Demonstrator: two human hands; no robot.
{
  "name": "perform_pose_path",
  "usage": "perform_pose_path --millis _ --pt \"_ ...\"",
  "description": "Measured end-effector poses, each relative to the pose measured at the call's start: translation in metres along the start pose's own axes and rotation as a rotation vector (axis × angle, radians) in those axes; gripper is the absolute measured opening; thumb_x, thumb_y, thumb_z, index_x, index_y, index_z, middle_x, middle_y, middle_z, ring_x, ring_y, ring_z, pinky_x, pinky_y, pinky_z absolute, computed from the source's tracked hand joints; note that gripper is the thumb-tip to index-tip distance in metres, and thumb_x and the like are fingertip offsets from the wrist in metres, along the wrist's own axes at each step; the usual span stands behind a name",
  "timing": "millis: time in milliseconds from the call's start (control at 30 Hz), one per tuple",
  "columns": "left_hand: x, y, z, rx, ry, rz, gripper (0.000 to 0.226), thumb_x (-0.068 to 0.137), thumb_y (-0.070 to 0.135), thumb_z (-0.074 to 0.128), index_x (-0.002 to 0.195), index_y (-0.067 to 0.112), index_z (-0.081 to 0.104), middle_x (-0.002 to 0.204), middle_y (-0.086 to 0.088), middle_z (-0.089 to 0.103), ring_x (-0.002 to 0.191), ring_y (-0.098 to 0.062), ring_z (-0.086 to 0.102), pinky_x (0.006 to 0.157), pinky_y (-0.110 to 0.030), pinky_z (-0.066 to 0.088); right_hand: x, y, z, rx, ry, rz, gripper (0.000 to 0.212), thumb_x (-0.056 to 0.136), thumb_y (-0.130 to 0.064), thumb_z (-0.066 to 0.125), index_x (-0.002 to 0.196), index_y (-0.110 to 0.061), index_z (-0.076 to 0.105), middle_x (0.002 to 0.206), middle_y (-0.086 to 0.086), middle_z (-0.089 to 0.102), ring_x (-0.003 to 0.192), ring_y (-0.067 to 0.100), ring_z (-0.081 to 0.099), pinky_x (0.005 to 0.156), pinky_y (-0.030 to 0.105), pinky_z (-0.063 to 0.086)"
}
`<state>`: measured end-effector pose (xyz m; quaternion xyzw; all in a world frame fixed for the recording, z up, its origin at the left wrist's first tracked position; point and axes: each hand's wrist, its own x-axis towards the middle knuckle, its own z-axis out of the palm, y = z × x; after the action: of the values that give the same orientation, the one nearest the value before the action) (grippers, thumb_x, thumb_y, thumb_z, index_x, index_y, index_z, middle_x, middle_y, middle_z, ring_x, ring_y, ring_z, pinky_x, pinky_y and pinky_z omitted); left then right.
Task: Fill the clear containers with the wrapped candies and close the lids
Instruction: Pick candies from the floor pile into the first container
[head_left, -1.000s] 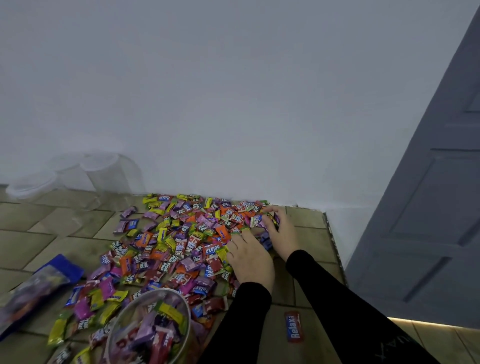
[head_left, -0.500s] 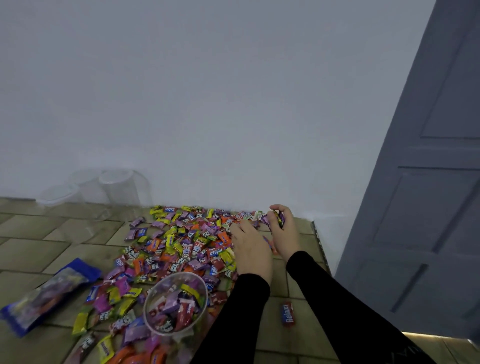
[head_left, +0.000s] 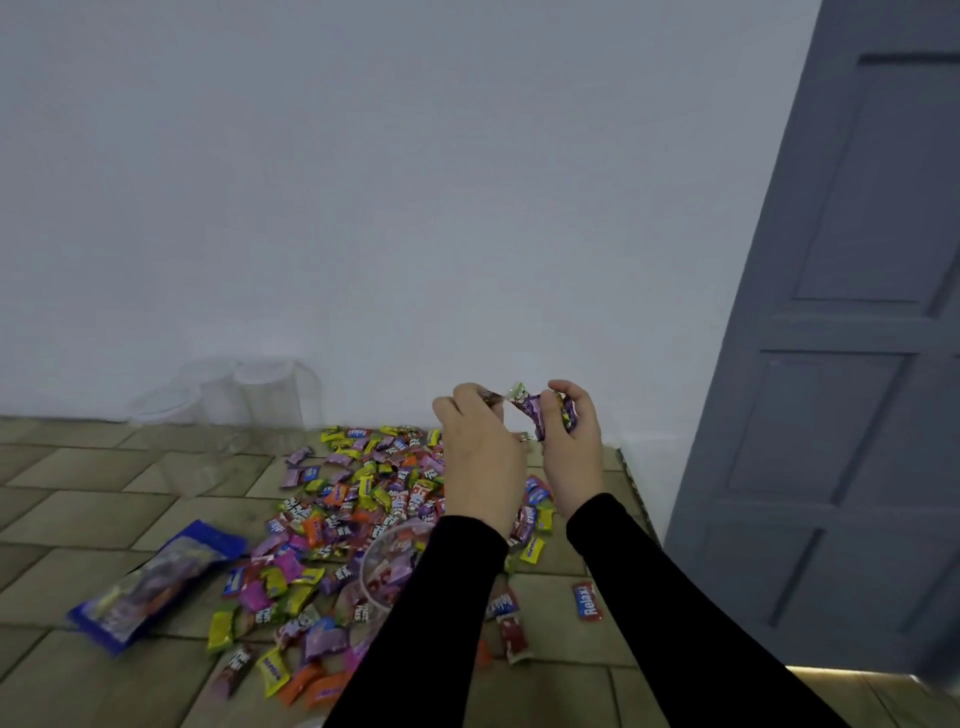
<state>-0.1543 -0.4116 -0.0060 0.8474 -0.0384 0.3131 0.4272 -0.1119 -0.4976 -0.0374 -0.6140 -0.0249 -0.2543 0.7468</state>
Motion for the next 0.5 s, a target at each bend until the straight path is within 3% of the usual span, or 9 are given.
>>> perform_pose_path --millis 100,200,367,500 --pt "0.000 -0.009 -0.029 -0.068 -0.011 -0.041 0.017 0.103 0.016 0.039 0.116 0.006 0.042 0.110 -0.004 0.033 0.080 -0.015 0.043 0.067 -0.019 0.033 -0.017 -0.010 0.013 0.000 -0.020 0.000 0.010 0.098 -0.025 0.052 0.100 -0.033 0.058 0.101 0.001 0.058 0.082 0.014 0.052 0.076 0.033 0.043" --pt "-0.003 -0.022 -0.054 -0.115 -0.027 -0.082 0.018 0.103 0.018 0.039 0.118 0.007 0.042 0.110 -0.004 0.034 0.080 -0.013 0.044 0.065 -0.016 0.033 -0.038 -0.016 0.026 -0.029 -0.047 0.004 0.009 0.098 -0.028 0.052 0.100 -0.034 0.057 0.110 -0.001 0.060 0.098 0.015 0.058 0.086 0.031 0.047" --pt "-0.015 -0.045 -0.084 -0.153 -0.075 -0.110 0.017 0.103 0.020 0.040 0.116 0.010 0.044 0.113 -0.005 0.039 0.085 -0.008 0.043 0.069 -0.012 0.033 -0.066 -0.015 0.043 -0.045 -0.094 0.032 0.007 0.097 -0.034 0.051 0.102 -0.034 0.057 0.101 -0.004 0.054 0.083 0.008 0.051 0.073 0.022 0.041" --pt "-0.025 -0.064 -0.096 -0.209 -0.128 -0.129 0.014 0.102 0.022 0.041 0.114 0.014 0.043 0.115 -0.005 0.043 0.096 -0.013 0.043 0.073 -0.011 0.030 -0.084 -0.017 0.052 -0.049 -0.062 0.029 0.006 0.098 -0.032 0.051 0.102 -0.033 0.056 0.115 -0.004 0.055 0.101 0.010 0.053 0.084 0.023 0.043"
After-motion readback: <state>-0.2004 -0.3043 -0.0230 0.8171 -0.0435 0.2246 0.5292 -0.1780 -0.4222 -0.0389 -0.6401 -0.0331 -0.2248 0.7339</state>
